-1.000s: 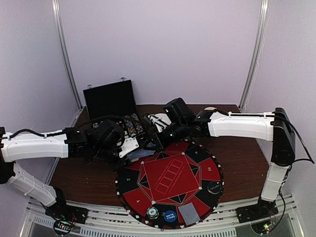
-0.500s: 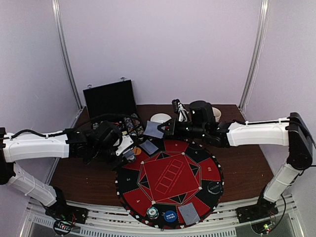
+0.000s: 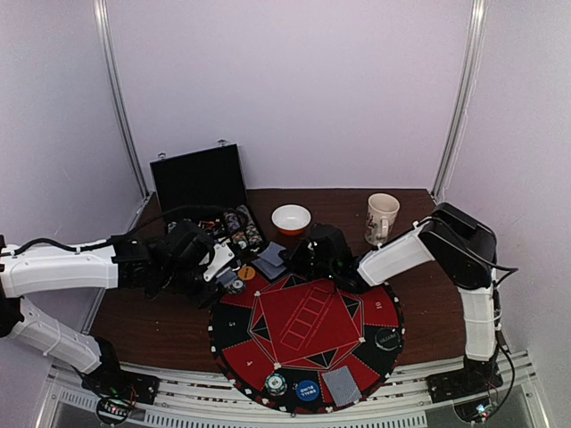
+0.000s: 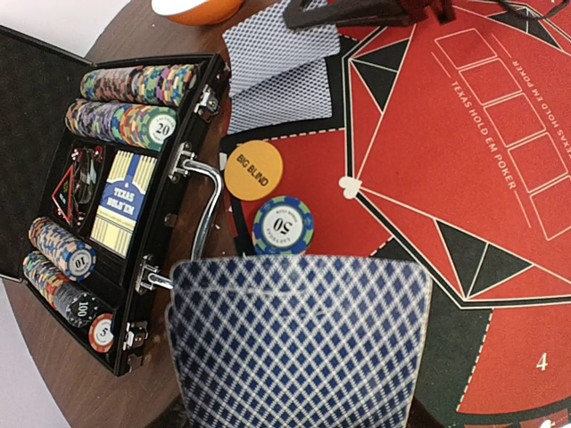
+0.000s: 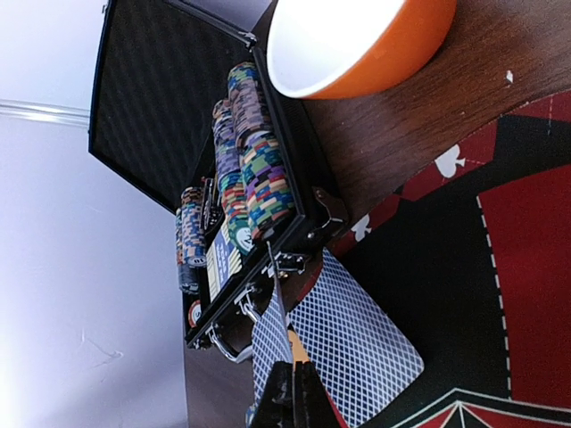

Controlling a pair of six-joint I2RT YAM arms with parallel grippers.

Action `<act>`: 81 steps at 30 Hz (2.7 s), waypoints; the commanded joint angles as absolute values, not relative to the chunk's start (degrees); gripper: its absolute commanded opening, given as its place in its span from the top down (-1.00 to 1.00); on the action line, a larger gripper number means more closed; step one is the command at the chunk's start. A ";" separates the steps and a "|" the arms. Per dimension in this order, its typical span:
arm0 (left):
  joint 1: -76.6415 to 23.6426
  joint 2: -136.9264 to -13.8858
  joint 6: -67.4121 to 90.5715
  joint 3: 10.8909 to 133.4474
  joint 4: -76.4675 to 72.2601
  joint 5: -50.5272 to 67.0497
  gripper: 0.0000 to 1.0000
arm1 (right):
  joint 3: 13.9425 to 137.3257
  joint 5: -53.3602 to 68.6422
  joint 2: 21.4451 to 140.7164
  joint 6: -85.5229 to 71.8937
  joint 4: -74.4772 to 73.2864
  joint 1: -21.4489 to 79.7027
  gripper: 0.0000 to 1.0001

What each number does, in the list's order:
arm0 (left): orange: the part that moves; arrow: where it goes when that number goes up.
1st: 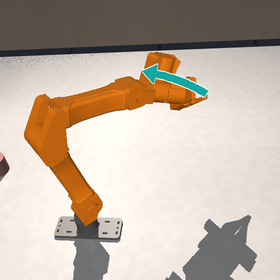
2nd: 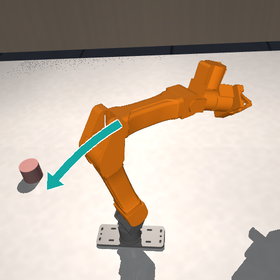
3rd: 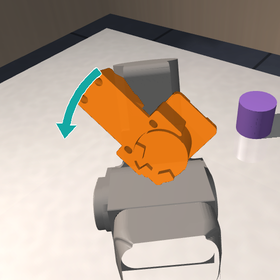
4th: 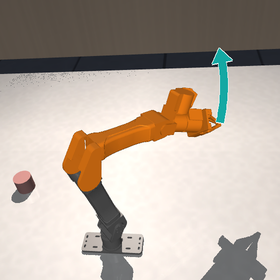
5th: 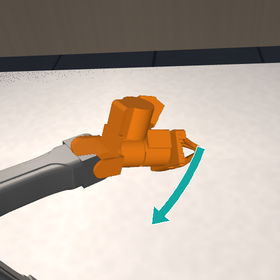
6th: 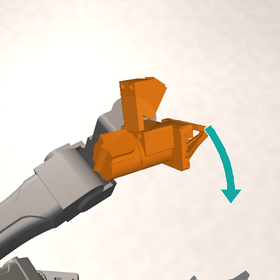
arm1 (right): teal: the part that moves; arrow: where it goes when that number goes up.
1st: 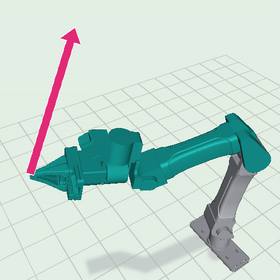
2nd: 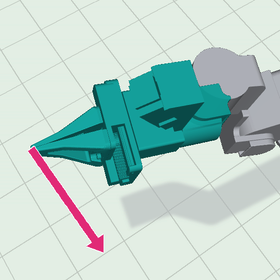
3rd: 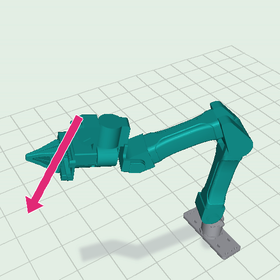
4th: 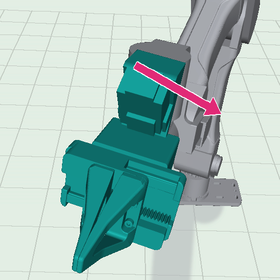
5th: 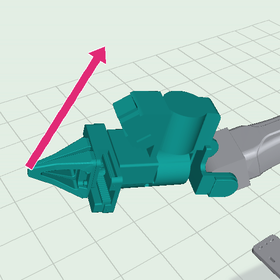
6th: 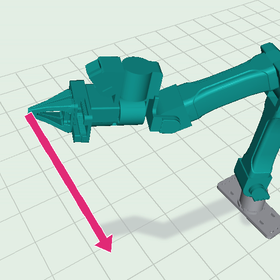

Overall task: Distribute texas hold em gaming equipment
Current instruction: Distribute the poker card in the big blind area, then pass from the right arm to the left

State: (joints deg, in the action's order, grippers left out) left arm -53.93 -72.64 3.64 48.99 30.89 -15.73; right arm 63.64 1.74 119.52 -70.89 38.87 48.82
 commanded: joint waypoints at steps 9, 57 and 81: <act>-52.75 -70.63 3.21 48.51 27.92 -16.29 -0.05 | 66.08 -0.51 124.22 -78.96 40.65 48.87 1.00; -52.13 -69.65 0.76 50.14 29.19 -14.63 -0.05 | 60.04 -6.98 108.57 -66.75 30.71 48.77 -0.89; -56.37 -77.14 -11.01 60.53 29.63 -5.46 0.01 | 69.22 48.25 99.71 -31.45 15.57 46.53 -0.89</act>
